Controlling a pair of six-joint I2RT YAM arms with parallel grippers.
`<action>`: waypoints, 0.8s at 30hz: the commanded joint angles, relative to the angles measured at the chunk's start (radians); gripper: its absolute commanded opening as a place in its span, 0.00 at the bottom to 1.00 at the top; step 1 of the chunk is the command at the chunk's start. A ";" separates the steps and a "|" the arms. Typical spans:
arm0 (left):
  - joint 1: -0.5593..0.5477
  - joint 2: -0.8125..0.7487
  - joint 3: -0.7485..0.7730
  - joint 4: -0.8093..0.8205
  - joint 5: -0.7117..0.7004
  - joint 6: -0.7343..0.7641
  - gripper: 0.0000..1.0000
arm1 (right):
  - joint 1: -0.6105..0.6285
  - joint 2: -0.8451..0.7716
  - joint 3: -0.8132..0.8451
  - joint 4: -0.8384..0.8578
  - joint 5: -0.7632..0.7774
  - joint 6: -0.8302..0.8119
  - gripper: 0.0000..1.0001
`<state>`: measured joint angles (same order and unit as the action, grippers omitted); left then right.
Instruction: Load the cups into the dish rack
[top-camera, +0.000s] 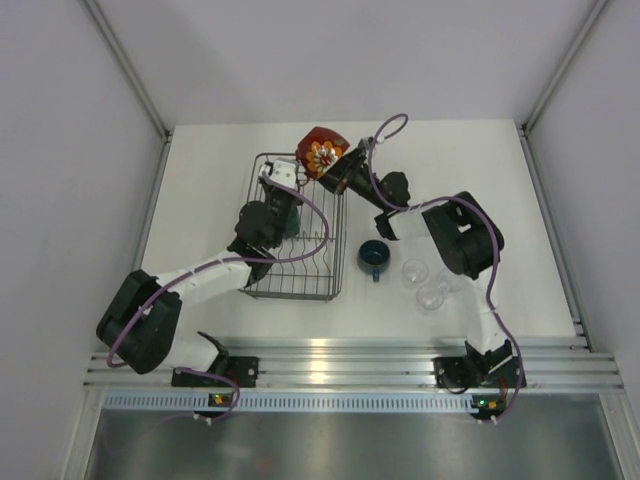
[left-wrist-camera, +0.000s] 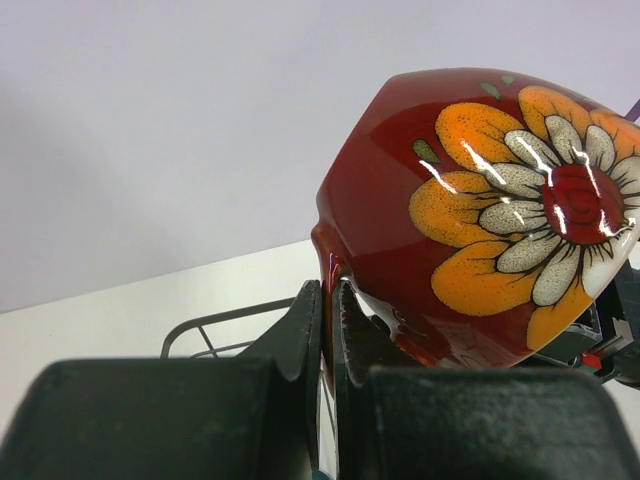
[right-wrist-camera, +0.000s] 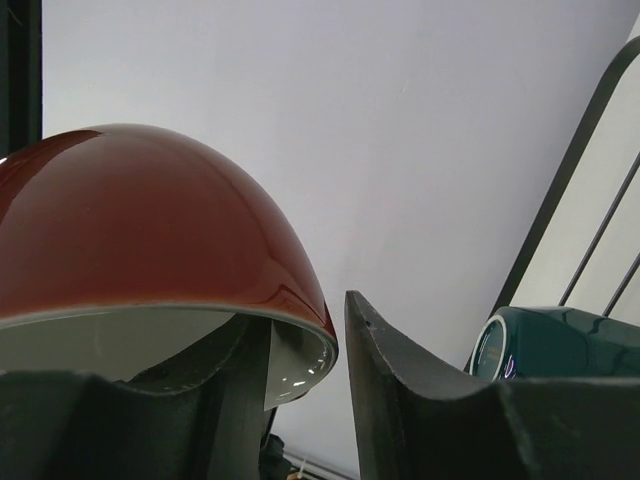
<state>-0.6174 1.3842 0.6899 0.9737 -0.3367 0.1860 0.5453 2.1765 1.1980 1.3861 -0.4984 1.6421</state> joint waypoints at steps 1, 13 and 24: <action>0.001 -0.097 0.040 0.296 0.031 -0.003 0.00 | 0.015 0.025 -0.009 0.326 -0.065 -0.050 0.35; 0.019 -0.059 0.068 0.316 0.010 0.061 0.00 | 0.004 -0.024 -0.080 0.326 -0.063 -0.079 0.36; 0.036 -0.005 0.091 0.319 0.010 0.059 0.00 | -0.024 -0.079 -0.155 0.327 -0.069 -0.107 0.36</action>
<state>-0.5892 1.3861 0.7132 1.0885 -0.3382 0.2565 0.5362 2.1532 1.0607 1.3346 -0.5503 1.5745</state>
